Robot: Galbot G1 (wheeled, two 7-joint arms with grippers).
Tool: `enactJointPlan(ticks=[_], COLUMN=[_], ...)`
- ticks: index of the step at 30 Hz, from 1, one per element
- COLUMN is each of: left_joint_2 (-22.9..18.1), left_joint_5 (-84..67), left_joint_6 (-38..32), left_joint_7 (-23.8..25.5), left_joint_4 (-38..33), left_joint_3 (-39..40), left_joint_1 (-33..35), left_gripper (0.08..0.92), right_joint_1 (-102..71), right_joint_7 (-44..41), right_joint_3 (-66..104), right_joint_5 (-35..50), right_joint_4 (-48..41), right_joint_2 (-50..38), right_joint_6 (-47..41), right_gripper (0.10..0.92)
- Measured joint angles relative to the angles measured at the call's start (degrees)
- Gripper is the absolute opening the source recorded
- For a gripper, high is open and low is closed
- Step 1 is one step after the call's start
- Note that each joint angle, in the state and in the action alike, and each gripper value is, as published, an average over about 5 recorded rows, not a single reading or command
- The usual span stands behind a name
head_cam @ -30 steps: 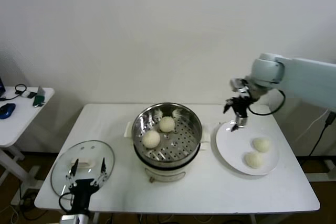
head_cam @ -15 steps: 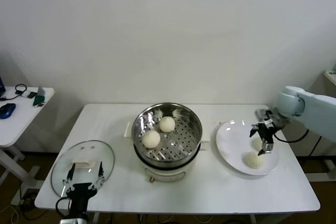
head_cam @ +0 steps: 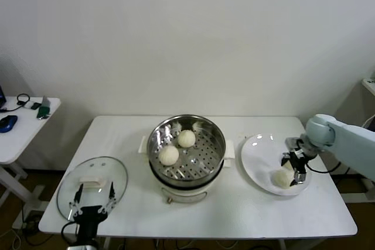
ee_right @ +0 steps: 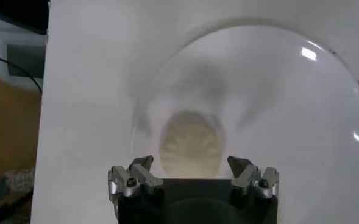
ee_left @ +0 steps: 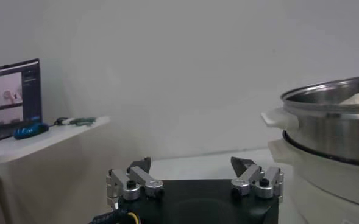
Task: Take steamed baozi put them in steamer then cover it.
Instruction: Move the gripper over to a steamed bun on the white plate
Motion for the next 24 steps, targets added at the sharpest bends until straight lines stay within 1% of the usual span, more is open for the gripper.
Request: enactJointPlan(ticks=[15, 24], left_joint_2=[0.0, 0.1], left_joint_5=[-0.1, 0.0], left_joint_6=[0.2, 0.3], left_joint_7=[0.0, 0.0], left_joint_4=[0.6, 0.6], left_joint_3=[-0.4, -0.3], left_joint_1=[-0.7, -0.7], left_gripper=[0.823, 0.823], right_joint_1=[-3.3, -4.1], right_joint_7=[-1.3, -1.8], right_joint_3=[3.2, 4.2], right_joint_5=[-2.8, -3.4], right_joint_4=[-3.5, -5.0], right_joint_2=[2.2, 3.5], right_joint_6=[1.4, 2.0], right_gripper=[0.821, 0.73])
